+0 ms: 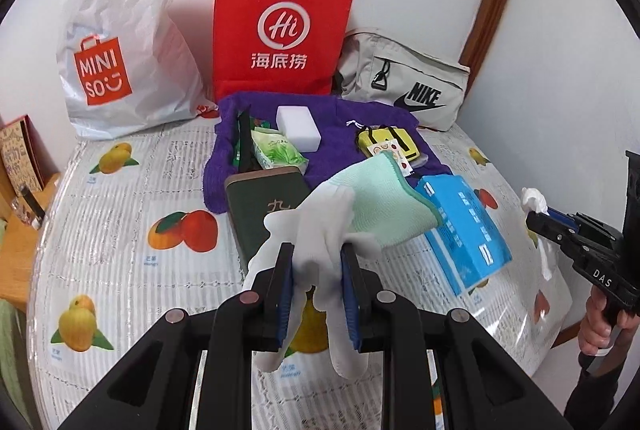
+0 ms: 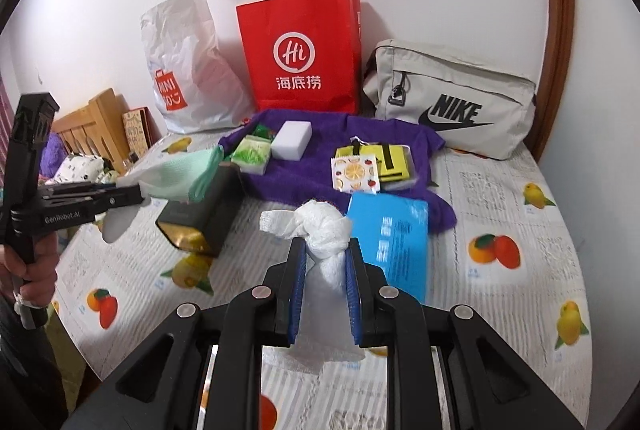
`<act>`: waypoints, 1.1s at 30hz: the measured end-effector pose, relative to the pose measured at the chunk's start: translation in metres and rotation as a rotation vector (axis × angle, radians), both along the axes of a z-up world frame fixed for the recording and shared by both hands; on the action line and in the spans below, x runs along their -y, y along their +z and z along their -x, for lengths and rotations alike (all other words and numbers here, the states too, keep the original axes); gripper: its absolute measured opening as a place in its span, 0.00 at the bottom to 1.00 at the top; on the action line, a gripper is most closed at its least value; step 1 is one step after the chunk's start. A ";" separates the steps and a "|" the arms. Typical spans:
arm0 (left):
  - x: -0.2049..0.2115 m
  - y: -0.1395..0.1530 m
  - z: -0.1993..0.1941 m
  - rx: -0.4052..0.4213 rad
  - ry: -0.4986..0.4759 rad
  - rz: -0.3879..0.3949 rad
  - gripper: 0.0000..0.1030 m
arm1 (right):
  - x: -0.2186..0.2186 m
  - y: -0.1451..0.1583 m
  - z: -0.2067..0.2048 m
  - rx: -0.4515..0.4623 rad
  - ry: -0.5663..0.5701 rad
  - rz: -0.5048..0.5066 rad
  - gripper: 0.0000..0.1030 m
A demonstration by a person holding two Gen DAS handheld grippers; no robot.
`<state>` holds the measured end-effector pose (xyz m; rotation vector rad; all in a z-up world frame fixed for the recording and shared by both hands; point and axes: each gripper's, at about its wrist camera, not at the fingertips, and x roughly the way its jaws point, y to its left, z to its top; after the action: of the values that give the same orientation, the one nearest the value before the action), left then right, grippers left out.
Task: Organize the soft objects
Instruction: 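Carry glove with left tool while right tool carries tissue onto purple towel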
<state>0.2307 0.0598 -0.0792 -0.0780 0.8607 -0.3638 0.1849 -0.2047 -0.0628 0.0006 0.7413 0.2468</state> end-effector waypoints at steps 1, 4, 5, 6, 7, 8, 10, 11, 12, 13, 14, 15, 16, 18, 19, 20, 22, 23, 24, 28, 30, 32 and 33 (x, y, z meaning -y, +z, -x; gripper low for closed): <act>0.002 -0.001 -0.003 -0.006 -0.005 -0.001 0.21 | 0.002 0.001 -0.006 -0.003 0.004 -0.009 0.19; 0.011 -0.001 -0.014 -0.008 0.000 -0.020 0.21 | 0.006 0.003 -0.025 -0.010 0.016 -0.018 0.19; 0.012 -0.001 -0.017 -0.008 0.001 -0.019 0.21 | 0.007 0.003 -0.031 -0.010 0.019 -0.017 0.19; 0.014 -0.001 -0.023 -0.012 0.007 -0.013 0.21 | 0.009 0.003 -0.039 -0.012 0.023 -0.015 0.19; 0.014 0.000 -0.027 -0.016 0.009 -0.010 0.21 | 0.010 0.004 -0.045 -0.014 0.025 -0.015 0.19; 0.015 0.000 -0.030 -0.017 0.013 -0.009 0.21 | 0.012 0.003 -0.052 -0.017 0.027 -0.016 0.19; 0.017 0.000 -0.040 -0.020 0.026 -0.016 0.21 | 0.015 0.002 -0.067 -0.022 0.033 -0.014 0.19; 0.018 0.001 -0.044 -0.020 0.027 -0.018 0.21 | 0.016 0.001 -0.073 -0.024 0.034 -0.011 0.19; 0.019 0.001 -0.048 -0.018 0.031 -0.021 0.21 | 0.017 0.000 -0.081 -0.026 0.038 -0.009 0.19; 0.019 0.001 -0.053 -0.020 0.036 -0.024 0.21 | 0.019 -0.001 -0.089 -0.029 0.040 -0.008 0.19; 0.020 0.001 -0.058 -0.024 0.041 -0.026 0.21 | 0.020 -0.002 -0.097 -0.035 0.040 -0.007 0.19; 0.021 0.000 -0.064 -0.032 0.047 -0.027 0.21 | 0.022 -0.002 -0.107 -0.043 0.042 -0.002 0.19; 0.023 -0.001 -0.070 -0.041 0.050 -0.027 0.21 | 0.022 -0.002 -0.116 -0.047 0.046 0.002 0.19; 0.027 -0.004 -0.080 -0.050 0.044 -0.032 0.21 | 0.026 -0.002 -0.135 -0.052 0.053 0.004 0.19; 0.029 -0.005 -0.086 -0.053 0.048 -0.036 0.21 | 0.027 -0.002 -0.143 -0.059 0.053 0.002 0.19; 0.030 -0.006 -0.090 -0.057 0.051 -0.039 0.21 | 0.029 -0.002 -0.154 -0.066 0.054 -0.001 0.19; 0.032 -0.008 -0.101 -0.068 0.059 -0.030 0.21 | 0.031 -0.003 -0.169 -0.078 0.063 -0.010 0.19; 0.032 -0.009 -0.105 -0.075 0.061 -0.023 0.21 | 0.032 -0.003 -0.177 -0.088 0.068 -0.021 0.19; 0.033 -0.011 -0.110 -0.083 0.062 -0.015 0.21 | 0.034 -0.004 -0.184 -0.094 0.069 -0.030 0.19; 0.039 -0.015 -0.129 -0.106 0.048 -0.010 0.21 | 0.038 -0.007 -0.211 -0.107 0.053 -0.036 0.19; 0.044 -0.017 -0.137 -0.108 0.047 -0.025 0.21 | 0.040 -0.013 -0.224 -0.128 0.055 -0.053 0.19; 0.047 -0.020 -0.143 -0.106 0.060 -0.043 0.21 | 0.040 -0.022 -0.235 -0.155 0.051 -0.047 0.19; 0.047 -0.021 -0.145 -0.103 0.060 -0.044 0.21 | 0.039 -0.029 -0.241 -0.173 0.040 -0.032 0.19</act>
<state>0.3761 0.0126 -0.1004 -0.0821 0.9660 -0.2860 0.4254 -0.2438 -0.0920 0.0382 0.9102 0.2992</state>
